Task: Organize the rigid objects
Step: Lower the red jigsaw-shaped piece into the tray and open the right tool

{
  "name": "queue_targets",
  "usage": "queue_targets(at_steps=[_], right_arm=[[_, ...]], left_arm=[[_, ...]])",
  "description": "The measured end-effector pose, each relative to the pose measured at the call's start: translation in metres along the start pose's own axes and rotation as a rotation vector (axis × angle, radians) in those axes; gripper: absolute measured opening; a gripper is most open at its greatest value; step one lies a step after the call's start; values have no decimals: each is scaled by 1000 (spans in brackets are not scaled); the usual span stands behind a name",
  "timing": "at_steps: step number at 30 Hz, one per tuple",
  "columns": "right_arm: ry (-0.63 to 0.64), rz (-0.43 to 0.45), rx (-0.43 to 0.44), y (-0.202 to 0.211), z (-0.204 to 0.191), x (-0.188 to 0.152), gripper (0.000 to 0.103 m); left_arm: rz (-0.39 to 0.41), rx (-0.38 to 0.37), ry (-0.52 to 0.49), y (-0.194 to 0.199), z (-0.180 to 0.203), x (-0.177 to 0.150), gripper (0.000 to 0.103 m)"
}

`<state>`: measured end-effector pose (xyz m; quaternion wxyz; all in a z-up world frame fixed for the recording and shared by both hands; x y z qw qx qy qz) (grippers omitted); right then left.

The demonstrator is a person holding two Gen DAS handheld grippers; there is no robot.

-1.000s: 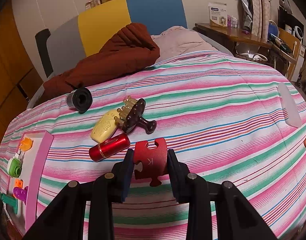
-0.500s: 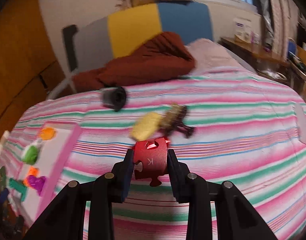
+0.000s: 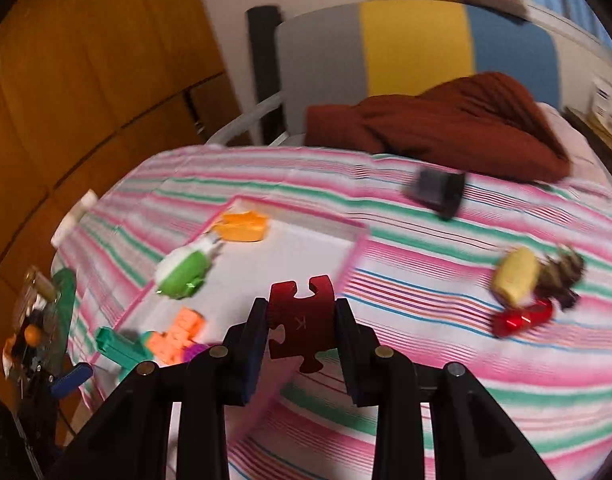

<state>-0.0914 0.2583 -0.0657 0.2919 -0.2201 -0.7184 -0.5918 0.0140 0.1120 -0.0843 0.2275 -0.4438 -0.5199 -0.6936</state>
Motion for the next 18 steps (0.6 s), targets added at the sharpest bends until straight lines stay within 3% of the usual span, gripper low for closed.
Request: queue_targets(at_steps=[9,18], right_arm=[[71,-125,28,-57,-48,16,32],[33,-209,52,-98,-62,25,33]], left_arm=[[-5,16,59,4,-25,-3,103],[-13,22,91,6,-37,-8,103]])
Point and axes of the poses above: each gripper's, at about its wrist camera, not at the fingertips, and y roughly against the way its jaws point, z to its right, x to its top, the point moved 7 cm from there along -y, roughly the way its jaws point, and after that the axes turned 7 degrees about y, right-handed, at the moved point
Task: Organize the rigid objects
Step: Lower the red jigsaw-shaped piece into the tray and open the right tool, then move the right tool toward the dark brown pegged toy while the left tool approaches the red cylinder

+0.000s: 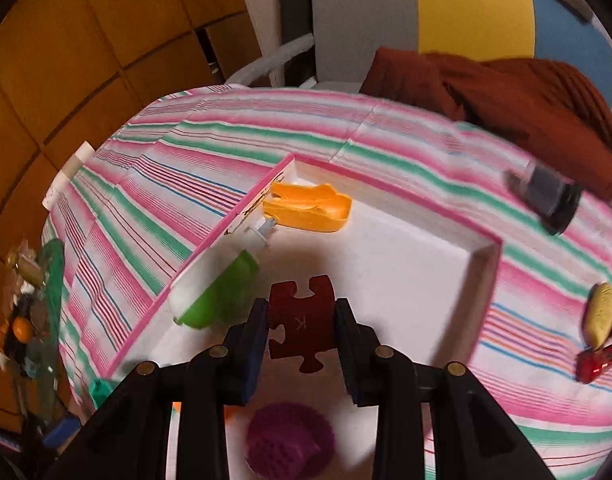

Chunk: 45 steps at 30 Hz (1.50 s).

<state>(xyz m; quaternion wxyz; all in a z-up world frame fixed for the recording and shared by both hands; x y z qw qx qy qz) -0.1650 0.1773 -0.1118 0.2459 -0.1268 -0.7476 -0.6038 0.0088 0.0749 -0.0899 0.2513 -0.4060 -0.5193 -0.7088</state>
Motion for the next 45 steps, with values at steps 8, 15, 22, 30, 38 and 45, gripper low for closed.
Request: queue_targets(at_steps=[8,15,22,30,38,45], right_arm=[[-68,33,0,11,4,-1,36],[-113,103,-43,45,30,-11,36],[-185,115,-122,70,74,-37,37],[-196,63,-223,82,121,-83,37],[-391,36,-278,103,200,-130,37],[-652,100,-450,145,282,-154,37]], left_arm=[[0,5,12,0,-3,-1,103],[-7,0,8,0,2,-3,103],[-10,-9,-24,1,13,-5,103],[-12,-22,-64,3,29,-7,103],[-21,-39,-118,4,51,-8,103],[-14,-70,-159,2,77,8,103]])
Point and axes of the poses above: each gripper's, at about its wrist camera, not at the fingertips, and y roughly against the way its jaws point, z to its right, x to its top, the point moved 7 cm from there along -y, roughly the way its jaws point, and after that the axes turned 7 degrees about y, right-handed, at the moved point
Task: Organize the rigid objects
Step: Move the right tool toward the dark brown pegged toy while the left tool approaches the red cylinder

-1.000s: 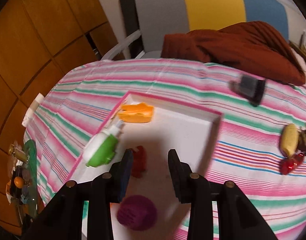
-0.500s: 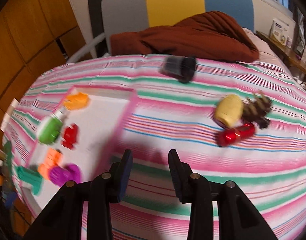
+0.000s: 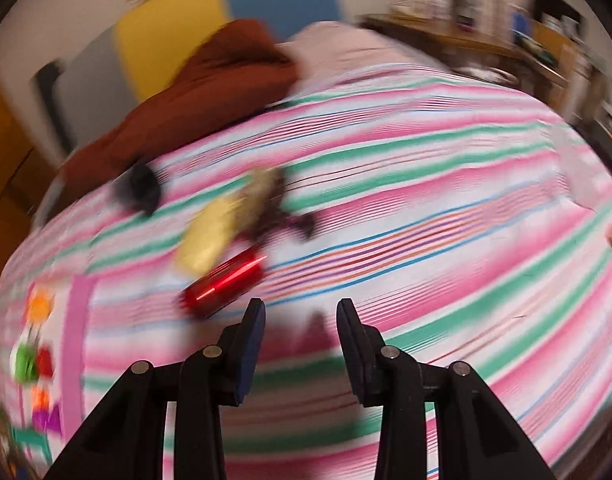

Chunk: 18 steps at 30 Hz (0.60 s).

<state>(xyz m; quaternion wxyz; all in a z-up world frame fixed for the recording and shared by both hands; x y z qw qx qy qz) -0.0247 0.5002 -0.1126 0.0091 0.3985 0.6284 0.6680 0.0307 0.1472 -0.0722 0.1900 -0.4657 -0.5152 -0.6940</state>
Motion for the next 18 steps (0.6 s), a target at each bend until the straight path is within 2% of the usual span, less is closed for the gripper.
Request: queue_targets(at_steps=[4,8,11,15,18], right_arm=[[-104,3,-11,-11,39,17,37],[-185,-8,0,-16,61,18,37],[-244,-40,62,-17,63,12,39],[-227,-76,74,-18,57,5,39],[-229,-65,55,-16,60,8,39]], left_arm=[[18,-25,-33,-8,22,22,103],[14,-63,-87,-26,55,45,103],[-13,-96,-122,-49,85,63,103],[-22,-132,-228,-84,130,81,103],[-65,-161,-225,-125,150,90,103]])
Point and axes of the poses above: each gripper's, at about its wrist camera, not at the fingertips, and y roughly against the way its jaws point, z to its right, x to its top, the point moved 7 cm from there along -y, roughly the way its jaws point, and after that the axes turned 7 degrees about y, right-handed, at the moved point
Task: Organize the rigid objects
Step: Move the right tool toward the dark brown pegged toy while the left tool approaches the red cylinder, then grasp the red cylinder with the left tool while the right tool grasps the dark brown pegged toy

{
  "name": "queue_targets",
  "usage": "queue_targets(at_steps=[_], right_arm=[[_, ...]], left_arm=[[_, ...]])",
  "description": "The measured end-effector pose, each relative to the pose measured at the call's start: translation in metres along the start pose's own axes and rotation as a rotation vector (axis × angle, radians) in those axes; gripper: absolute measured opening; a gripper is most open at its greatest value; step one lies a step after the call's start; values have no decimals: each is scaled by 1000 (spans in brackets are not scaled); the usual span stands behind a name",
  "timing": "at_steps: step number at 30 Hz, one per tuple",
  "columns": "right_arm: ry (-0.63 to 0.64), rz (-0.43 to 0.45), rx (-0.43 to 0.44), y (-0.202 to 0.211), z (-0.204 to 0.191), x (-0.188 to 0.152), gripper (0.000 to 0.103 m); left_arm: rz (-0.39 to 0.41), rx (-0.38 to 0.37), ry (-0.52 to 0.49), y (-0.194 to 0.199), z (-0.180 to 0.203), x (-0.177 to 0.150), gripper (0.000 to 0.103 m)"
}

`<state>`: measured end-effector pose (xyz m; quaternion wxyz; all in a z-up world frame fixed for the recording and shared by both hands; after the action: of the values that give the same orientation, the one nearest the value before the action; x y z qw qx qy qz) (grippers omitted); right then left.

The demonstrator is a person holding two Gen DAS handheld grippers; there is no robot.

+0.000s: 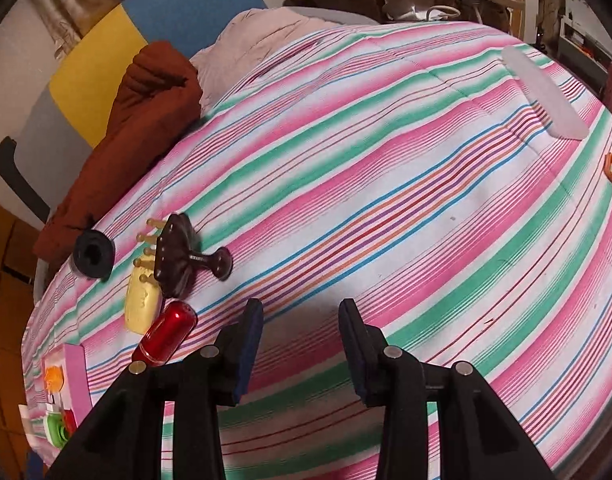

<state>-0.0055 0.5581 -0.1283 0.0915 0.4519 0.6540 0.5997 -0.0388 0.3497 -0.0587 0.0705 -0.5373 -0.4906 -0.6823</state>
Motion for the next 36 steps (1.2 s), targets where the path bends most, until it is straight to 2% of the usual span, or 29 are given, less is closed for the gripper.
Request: queue_targets(at_steps=[1,5,10,12,14,17,20,25,29,30,31,36], right_arm=[[-8,7,-9,2,3,1,39],[-69,18,-14,5,16,4,39],[-148,-22,25,-4,24,0,39],[-165,-32,40,-6,23,-2,39],[-158,-29,41,-6,24,0,39],[-128,-17,42,-3,17,2,39],[-97,-15,48,-2,9,1,39],[-95,-5,111,-3,3,7,39],[-140,-21,278,-6,-11,4,39],[-132,-26,285,-7,-14,4,39],[-116,-30,275,-8,-17,3,39],[27,-5,119,-13,-27,9,39]], left_arm=[[-14,-11,14,-15,1,4,101],[-93,-27,43,-66,2,13,81],[-138,-41,18,-110,13,16,78],[-152,-57,-18,-120,22,14,69],[-183,-73,-49,-129,29,11,48],[-217,-94,-76,-135,36,4,35],[-206,-112,-103,-130,42,-1,28],[-182,-101,-139,-111,44,-13,27],[-170,-75,-122,-95,36,-23,27],[-168,-71,-115,-93,35,-25,27],[-166,-67,-106,-89,32,-28,27],[-158,-31,-32,-76,15,-38,27]])
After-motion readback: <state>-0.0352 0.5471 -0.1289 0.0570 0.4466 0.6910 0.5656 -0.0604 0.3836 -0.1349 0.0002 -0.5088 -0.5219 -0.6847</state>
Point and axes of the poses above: each gripper's, at about its wrist camera, not at the fingertips, and y roughly against the way its jaws point, z to its right, x to its top, the point moved 7 cm from there along -y, roughly the way its jaws point, and after that the axes turned 7 degrees about y, right-handed, at the moved point
